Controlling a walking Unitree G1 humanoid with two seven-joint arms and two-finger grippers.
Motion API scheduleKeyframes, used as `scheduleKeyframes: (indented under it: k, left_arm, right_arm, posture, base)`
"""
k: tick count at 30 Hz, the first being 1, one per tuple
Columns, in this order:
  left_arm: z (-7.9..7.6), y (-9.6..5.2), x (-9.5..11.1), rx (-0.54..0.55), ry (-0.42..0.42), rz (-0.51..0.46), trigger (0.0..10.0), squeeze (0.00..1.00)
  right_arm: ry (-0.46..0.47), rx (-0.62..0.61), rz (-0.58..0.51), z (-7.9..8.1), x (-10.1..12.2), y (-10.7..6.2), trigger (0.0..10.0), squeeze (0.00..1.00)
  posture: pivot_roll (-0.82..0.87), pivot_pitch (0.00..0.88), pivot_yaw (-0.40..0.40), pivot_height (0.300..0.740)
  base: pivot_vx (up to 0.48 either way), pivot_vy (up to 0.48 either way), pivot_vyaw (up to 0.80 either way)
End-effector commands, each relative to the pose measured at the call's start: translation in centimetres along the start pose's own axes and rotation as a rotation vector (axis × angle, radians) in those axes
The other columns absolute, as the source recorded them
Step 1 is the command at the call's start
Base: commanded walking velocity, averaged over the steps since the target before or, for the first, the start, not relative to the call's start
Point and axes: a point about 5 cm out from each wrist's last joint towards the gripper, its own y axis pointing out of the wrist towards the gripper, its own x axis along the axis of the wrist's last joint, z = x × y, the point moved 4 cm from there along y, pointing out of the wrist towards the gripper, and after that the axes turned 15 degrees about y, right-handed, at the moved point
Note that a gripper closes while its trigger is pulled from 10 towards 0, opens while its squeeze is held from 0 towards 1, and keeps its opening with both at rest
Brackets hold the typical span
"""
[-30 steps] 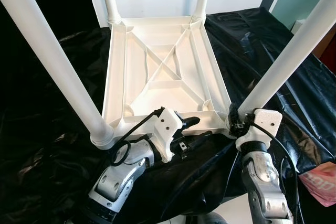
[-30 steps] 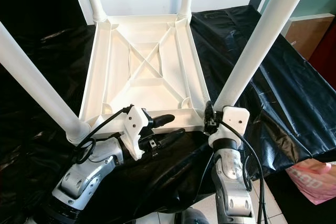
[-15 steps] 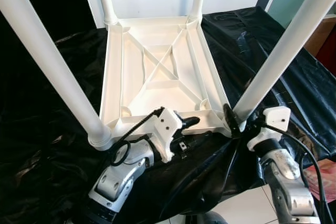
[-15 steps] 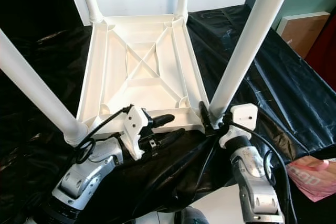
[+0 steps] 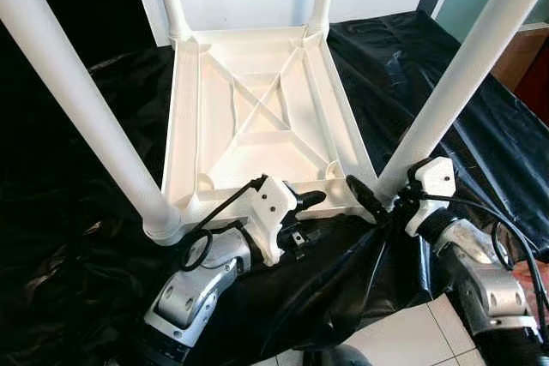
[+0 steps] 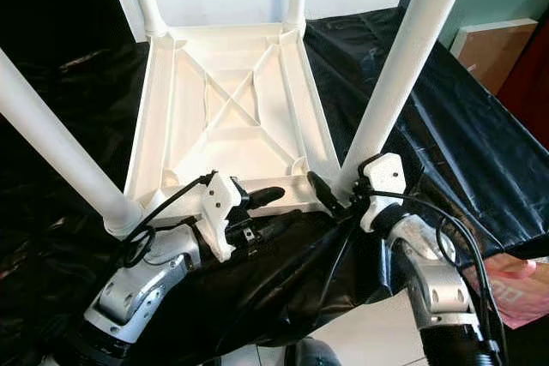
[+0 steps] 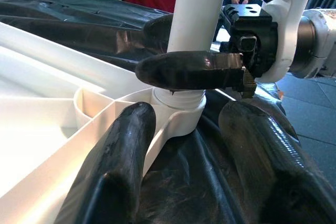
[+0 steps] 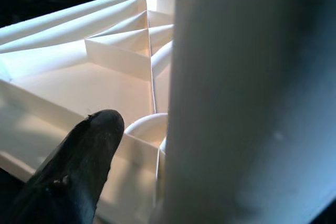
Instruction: Building children table
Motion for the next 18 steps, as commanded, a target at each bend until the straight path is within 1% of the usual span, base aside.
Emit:
scheduleKeyframes:
  k: [1,2,6,11,12,14,17,18]
  left_arm:
    - [-0.55,-0.08,0.14,-0.057,-0.002,-0.008,10.0,0.00]
    - [-0.49,-0.15,0.20,-0.053,0.000,-0.008,10.0,0.00]
    - [-0.46,-0.23,0.17,-0.050,0.000,-0.006,10.0,0.00]
    - [-0.40,-0.20,0.17,-0.048,-0.003,-0.007,10.0,0.00]
    - [-0.37,-0.15,0.15,-0.049,-0.002,-0.007,10.0,0.00]
    - [-0.36,-0.13,0.14,-0.049,-0.002,-0.007,10.0,0.00]
    - [-0.21,-0.04,0.19,-0.047,-0.003,-0.011,10.0,0.00]
    - [-0.21,-0.04,0.19,-0.047,-0.003,-0.011,10.0,0.00]
  right_arm:
    - [0.000,0.018,0.027,-0.04,-0.65,0.01,3.8,0.00]
    - [0.002,0.021,0.036,-0.28,-0.88,-0.09,0.0,0.00]
    - [0.001,0.023,0.042,-0.42,-1.09,-0.21,0.0,0.00]
    - [0.026,0.012,0.042,-0.16,-1.54,-0.44,0.0,0.00]
    - [0.038,-0.001,0.036,-0.14,-1.58,-0.44,10.0,0.00]
    - [0.045,-0.010,0.031,-0.13,-1.61,-0.44,10.0,0.00]
    - [0.067,-0.070,-0.005,-0.01,-1.50,-0.38,10.0,0.00]
    - [0.067,-0.070,-0.005,-0.01,-1.50,-0.38,10.0,0.00]
  posture:
    - [0.01,0.121,-0.044,0.740]
    - [0.02,0.123,-0.044,0.740]
    - [0.02,0.124,-0.042,0.740]
    - [0.01,0.125,-0.040,0.740]
    - [0.01,0.124,-0.040,0.740]
    - [0.01,0.123,-0.041,0.740]
    - [0.01,0.119,-0.038,0.740]
    - [0.01,0.119,-0.038,0.740]
  base:
    - [0.000,0.000,0.00]
    - [0.000,0.000,0.00]
    - [0.000,0.000,0.00]
    - [0.000,0.000,0.00]
    - [0.000,0.000,0.00]
    - [0.000,0.000,0.00]
    - [0.000,0.000,0.00]
    - [0.000,0.000,0.00]
